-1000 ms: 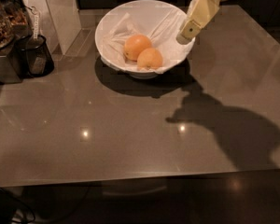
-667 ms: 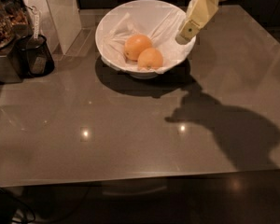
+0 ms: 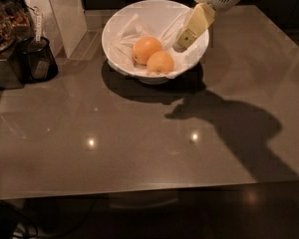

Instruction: Pick orange from white bowl

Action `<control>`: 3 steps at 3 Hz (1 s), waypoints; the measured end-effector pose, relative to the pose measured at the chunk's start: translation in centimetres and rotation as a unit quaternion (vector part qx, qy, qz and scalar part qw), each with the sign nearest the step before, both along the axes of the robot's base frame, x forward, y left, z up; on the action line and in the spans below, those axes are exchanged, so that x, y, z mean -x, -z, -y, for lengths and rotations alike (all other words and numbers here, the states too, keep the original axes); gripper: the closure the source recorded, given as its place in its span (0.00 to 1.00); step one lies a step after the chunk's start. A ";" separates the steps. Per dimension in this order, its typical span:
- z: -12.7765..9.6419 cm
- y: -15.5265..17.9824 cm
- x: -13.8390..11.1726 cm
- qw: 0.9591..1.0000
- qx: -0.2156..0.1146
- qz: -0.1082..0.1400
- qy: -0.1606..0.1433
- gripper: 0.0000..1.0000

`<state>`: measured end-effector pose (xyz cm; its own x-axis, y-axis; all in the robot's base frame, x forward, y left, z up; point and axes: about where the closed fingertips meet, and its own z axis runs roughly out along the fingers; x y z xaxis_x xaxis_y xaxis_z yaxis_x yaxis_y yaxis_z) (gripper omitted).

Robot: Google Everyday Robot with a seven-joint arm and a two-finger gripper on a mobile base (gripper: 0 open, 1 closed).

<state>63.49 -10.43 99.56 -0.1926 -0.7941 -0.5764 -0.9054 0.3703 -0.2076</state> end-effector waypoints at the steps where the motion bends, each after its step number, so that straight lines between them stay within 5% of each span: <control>1: -1.0 1.3 -0.8 1.000 -0.001 -0.017 -0.006 0.00; 3: -1.5 2.4 -1.2 1.000 -0.025 -0.019 0.001 0.00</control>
Offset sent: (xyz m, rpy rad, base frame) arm 0.0068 0.0088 -0.0116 0.0020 0.0304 0.0098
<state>64.74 -8.95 97.20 -0.2176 -0.7646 -0.6066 -0.9115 0.3814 -0.1537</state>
